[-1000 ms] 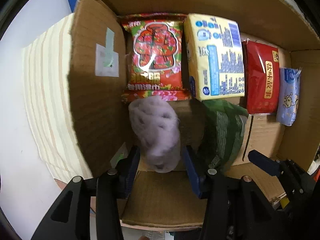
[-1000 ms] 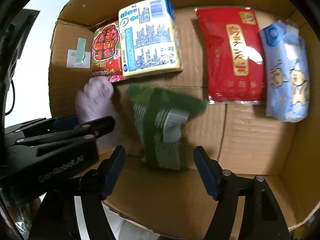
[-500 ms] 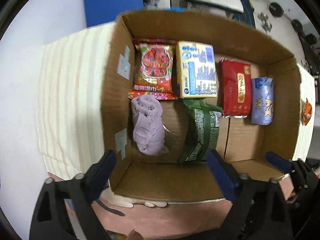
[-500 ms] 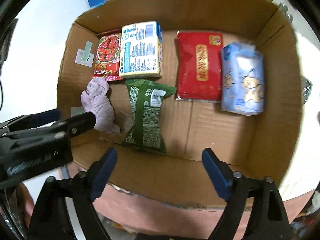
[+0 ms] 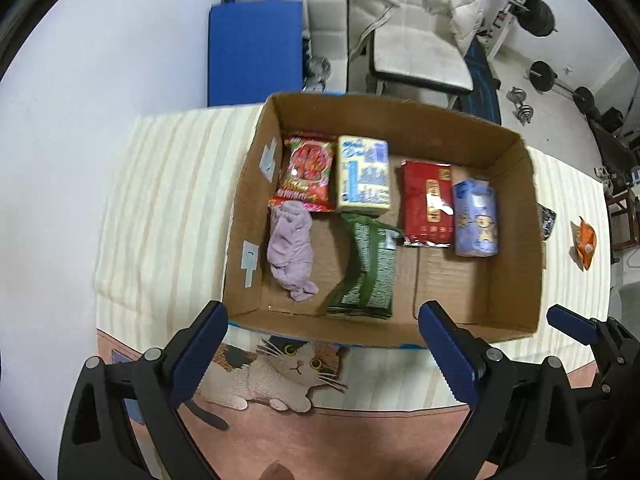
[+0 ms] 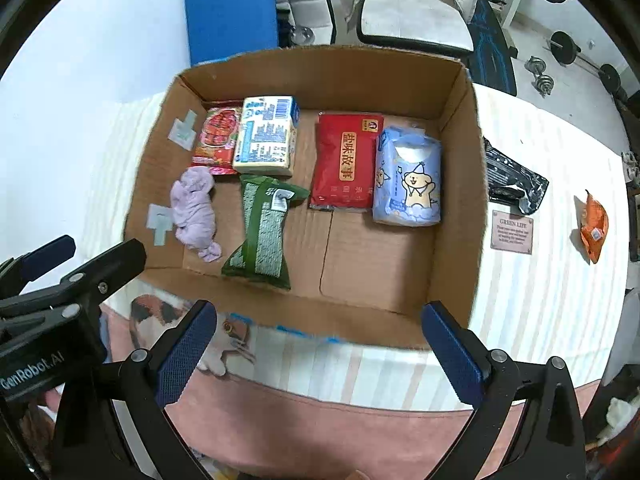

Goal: Organize soft objects
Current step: 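Open both tools and move them to the black and orange packets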

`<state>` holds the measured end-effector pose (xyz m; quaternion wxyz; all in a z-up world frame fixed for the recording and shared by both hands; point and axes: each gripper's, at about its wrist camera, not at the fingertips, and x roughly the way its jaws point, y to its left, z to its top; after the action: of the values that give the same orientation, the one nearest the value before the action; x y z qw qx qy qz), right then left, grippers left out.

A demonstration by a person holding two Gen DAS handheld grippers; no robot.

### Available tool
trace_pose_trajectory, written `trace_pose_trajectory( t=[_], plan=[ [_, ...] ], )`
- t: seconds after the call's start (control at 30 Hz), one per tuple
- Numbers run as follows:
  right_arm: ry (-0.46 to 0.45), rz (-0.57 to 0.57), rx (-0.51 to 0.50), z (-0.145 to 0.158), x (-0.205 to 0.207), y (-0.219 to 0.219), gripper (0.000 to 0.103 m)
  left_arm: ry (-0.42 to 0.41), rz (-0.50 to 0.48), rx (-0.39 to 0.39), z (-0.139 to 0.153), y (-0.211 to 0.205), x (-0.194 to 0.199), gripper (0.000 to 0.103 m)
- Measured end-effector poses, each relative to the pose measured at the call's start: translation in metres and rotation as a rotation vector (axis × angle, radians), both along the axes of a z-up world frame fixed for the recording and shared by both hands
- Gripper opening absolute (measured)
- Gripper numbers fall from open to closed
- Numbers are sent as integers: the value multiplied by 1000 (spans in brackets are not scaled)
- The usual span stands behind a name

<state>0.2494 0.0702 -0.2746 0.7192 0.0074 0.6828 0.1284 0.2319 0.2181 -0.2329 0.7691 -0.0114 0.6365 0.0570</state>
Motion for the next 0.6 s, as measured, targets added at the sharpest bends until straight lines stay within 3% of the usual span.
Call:
trace_pose_trajectory(
  t=[0.13,0.3,0.43,0.53,0.6],
  plan=[
    [-39,-21,44,20,-9,-19,103,-74,-54,30,27,-31,-1,98],
    [-97,-98,86,48,-11,-71,103,-166,-137,51,59,-85,11,98],
    [-119,-179,82,61,-3,-133,103,-123,-188,-79,61,-137,38,98],
    [-123,-253,36,61,7,-191,103,-8,-185,-269,34,-186,71,98],
    [-110,-313,7,52,15,-234,103,57,-163,-339,12,-213,92,98]
  ],
)
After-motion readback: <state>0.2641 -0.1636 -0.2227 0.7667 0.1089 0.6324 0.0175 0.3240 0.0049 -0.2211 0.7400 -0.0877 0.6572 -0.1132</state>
